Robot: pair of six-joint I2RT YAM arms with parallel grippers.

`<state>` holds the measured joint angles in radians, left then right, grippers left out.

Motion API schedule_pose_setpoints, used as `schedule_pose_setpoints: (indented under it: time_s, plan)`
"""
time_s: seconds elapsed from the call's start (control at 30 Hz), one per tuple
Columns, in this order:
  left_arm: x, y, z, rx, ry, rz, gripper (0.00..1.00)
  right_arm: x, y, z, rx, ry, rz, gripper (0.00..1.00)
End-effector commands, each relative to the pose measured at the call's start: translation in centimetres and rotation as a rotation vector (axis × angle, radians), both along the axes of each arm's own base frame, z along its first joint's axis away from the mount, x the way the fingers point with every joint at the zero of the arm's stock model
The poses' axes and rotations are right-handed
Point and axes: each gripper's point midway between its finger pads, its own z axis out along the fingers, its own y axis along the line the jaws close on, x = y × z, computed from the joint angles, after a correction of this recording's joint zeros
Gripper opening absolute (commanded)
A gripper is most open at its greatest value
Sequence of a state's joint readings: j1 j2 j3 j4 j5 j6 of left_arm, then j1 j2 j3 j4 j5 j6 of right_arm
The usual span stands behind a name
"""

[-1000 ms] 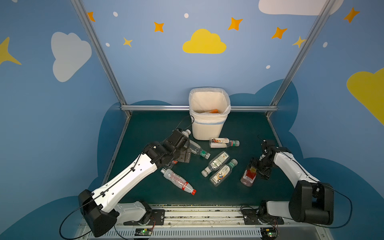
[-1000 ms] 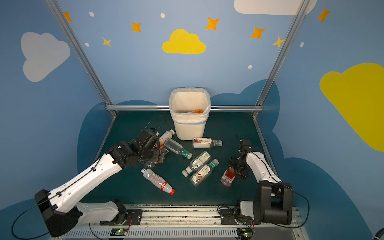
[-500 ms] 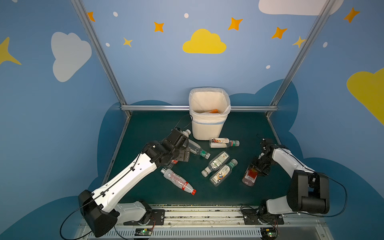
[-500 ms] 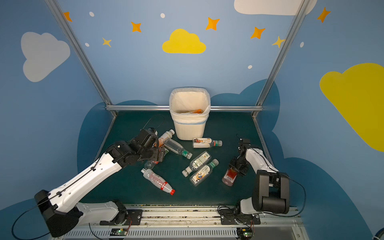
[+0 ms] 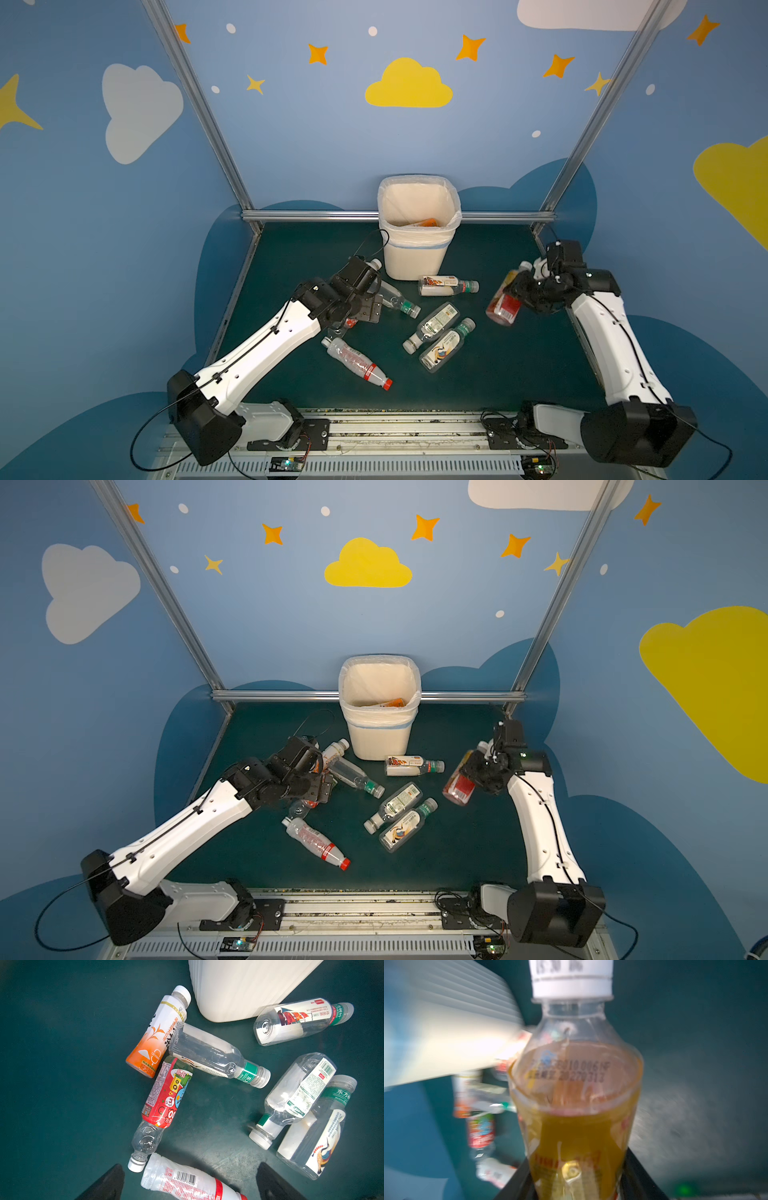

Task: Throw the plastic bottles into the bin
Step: 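Lift the gold-red bottle with the right gripper and drop it into the bin, then return the right gripper to the pile while the left gripper moves over the red-label bottle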

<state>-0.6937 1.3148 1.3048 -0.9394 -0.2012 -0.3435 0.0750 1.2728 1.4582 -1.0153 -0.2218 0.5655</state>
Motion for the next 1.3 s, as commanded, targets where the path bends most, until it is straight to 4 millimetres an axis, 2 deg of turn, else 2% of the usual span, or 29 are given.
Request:
schedule_pose_setpoints:
  time_s: [0.0, 0.1, 0.13, 0.17, 0.27, 0.33, 0.4, 0.47, 0.57, 0.7, 0.8, 0.9, 1.0, 1.13, 1.27]
  plan:
    - [0.2, 0.0, 1.0, 0.001, -0.01, -0.011, 1.0, 3.4, 5.2, 9.4, 0.11, -0.221, 0.099, 0.55]
    - [0.2, -0.1, 1.1, -0.006, -0.013, -0.01, 1.0, 8.6, 10.8, 16.4, 0.188, -0.403, 0.206, 0.64]
    - [0.2, -0.1, 1.1, -0.008, -0.013, -0.012, 1.0, 9.8, 12.3, 18.0, 0.225, -0.438, 0.232, 0.68]
    - [0.2, -0.1, 1.1, -0.01, -0.01, -0.009, 1.0, 11.3, 13.3, 18.7, 0.235, -0.453, 0.242, 0.79]
    - [-0.2, 0.2, 1.2, -0.011, -0.003, -0.002, 1.0, 13.2, 12.8, 19.4, 0.183, -0.469, 0.196, 0.86]
    - [-0.5, 0.6, 1.2, -0.013, -0.007, 0.01, 1.0, 13.2, 12.0, 19.2, 0.16, -0.467, 0.182, 0.86]
    - [-0.8, 1.0, 1.2, -0.017, -0.007, 0.019, 1.0, 12.4, 11.1, 18.6, 0.138, -0.464, 0.176, 0.86]
    - [-1.1, 1.3, 1.2, -0.018, -0.008, 0.025, 1.0, 11.2, 10.1, 17.4, 0.129, -0.459, 0.16, 0.86]
    - [-1.3, 1.5, 0.9, -0.025, -0.009, 0.031, 1.0, 8.3, 8.4, 14.3, 0.126, -0.444, 0.134, 0.85]
    - [-0.9, 1.8, 0.5, -0.051, -0.028, 0.074, 1.0, 3.3, 5.6, 8.2, 0.054, -0.316, 0.115, 0.84]
    - [-0.7, 1.5, 0.8, -0.118, -0.046, 0.092, 1.0, -0.7, 4.2, 3.7, -0.008, -0.198, 0.134, 0.83]
    - [-0.6, 1.6, 0.7, -0.154, -0.038, 0.106, 1.0, -4.3, 3.1, -0.2, -0.057, -0.096, 0.151, 0.82]
    - [-0.5, 2.4, -0.3, -0.161, -0.01, 0.154, 1.0, -7.2, 2.4, -3.3, -0.068, -0.027, 0.143, 0.81]
    - [-0.5, 2.9, -2.3, -0.225, 0.063, 0.216, 1.0, -9.4, 1.9, -5.6, -0.048, 0.014, 0.115, 0.81]
    - [-0.4, 2.1, -2.7, -0.268, 0.068, 0.194, 1.0, -9.8, 2.3, -6.6, -0.022, 0.042, 0.12, 0.81]
